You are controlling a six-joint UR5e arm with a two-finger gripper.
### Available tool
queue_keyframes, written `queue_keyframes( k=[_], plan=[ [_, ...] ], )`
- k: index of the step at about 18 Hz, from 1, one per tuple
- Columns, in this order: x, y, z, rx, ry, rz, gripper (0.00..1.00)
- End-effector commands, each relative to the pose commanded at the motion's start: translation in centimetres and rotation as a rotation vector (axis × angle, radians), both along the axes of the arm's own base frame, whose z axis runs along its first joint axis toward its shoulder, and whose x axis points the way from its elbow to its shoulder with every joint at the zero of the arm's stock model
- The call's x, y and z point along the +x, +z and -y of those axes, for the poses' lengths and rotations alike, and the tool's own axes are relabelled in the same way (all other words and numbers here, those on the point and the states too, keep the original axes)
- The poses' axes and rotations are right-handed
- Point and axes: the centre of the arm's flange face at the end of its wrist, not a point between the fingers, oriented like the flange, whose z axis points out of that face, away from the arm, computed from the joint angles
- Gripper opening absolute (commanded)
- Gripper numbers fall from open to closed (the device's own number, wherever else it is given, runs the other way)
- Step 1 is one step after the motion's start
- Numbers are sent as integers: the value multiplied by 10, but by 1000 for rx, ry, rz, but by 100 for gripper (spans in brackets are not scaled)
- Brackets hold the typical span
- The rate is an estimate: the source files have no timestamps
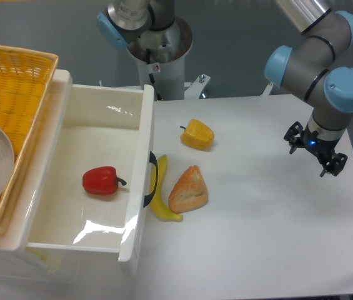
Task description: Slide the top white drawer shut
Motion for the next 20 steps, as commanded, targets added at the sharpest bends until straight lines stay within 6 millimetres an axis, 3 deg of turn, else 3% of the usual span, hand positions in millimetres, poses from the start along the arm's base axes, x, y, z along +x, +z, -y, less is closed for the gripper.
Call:
queue_keyframes(
  k=[4,12,16,20],
  plan=[
    [3,-1,-1,3,-2,7,100],
    [24,-32,17,3,29,79,100],
    [26,-24,20,7,79,69,100],
    [20,-15,7,19,126,47,100]
  ],
)
